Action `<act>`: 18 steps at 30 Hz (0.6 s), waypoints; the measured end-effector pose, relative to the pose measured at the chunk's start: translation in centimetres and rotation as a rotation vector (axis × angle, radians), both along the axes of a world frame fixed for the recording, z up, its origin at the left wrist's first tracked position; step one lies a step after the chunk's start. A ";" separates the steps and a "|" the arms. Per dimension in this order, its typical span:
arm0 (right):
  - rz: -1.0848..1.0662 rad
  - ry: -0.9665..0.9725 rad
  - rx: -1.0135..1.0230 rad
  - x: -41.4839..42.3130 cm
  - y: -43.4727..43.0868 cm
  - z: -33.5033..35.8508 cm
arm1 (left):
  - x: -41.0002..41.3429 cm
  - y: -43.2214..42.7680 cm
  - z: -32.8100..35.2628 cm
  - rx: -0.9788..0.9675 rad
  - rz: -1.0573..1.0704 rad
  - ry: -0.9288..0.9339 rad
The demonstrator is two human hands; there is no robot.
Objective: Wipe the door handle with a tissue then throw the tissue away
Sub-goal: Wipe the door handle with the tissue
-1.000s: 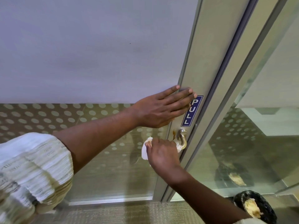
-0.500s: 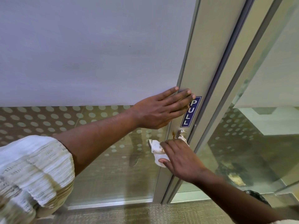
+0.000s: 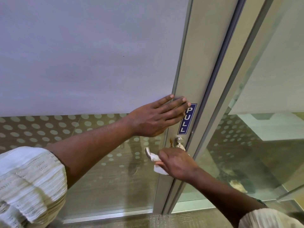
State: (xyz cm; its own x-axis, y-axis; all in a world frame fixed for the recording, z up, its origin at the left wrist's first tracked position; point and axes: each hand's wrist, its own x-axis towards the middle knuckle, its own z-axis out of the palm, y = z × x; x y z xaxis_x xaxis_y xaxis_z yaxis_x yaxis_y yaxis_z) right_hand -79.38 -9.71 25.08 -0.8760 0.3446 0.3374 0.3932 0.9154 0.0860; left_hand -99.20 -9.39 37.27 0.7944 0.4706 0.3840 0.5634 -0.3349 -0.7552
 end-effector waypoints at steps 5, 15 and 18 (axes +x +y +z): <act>-0.009 -0.153 -0.160 -0.4 1.6 1.2 | -0.1 0.3 -0.2 -0.002 0.001 0.002; -0.137 0.020 0.075 -0.9 -0.9 -0.8 | -0.1 0.4 -0.4 -0.002 0.006 0.016; -0.219 -0.004 0.079 -1.5 -1.4 -0.9 | -0.1 0.4 -0.2 0.005 0.006 0.010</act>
